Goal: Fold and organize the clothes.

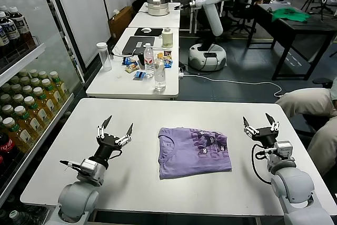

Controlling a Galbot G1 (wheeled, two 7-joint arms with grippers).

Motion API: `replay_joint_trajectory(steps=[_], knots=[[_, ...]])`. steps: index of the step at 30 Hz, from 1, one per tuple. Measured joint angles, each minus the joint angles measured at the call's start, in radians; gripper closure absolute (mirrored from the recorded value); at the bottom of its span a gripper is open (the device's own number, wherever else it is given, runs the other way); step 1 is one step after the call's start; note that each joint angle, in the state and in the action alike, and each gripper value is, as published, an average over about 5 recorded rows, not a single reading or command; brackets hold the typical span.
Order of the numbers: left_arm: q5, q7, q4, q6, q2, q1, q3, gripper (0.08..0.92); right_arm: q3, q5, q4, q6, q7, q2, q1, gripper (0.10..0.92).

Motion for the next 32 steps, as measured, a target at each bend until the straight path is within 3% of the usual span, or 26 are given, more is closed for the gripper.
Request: replay_joint_trajectory(steps=[15,32], knots=[[0.000,0.025,0.044,-0.076,0.007,-0.002,-0.020,0.177,0.014,-0.177,-0.057,0.073,-0.035,0.084,0.048,0.203],[0.027,0.039,0.066,-0.117,-0.037,0.010,-0.021,0.177,0.022,-0.281,-0.113,0.109,-0.052,0.096,0.097,0.203]])
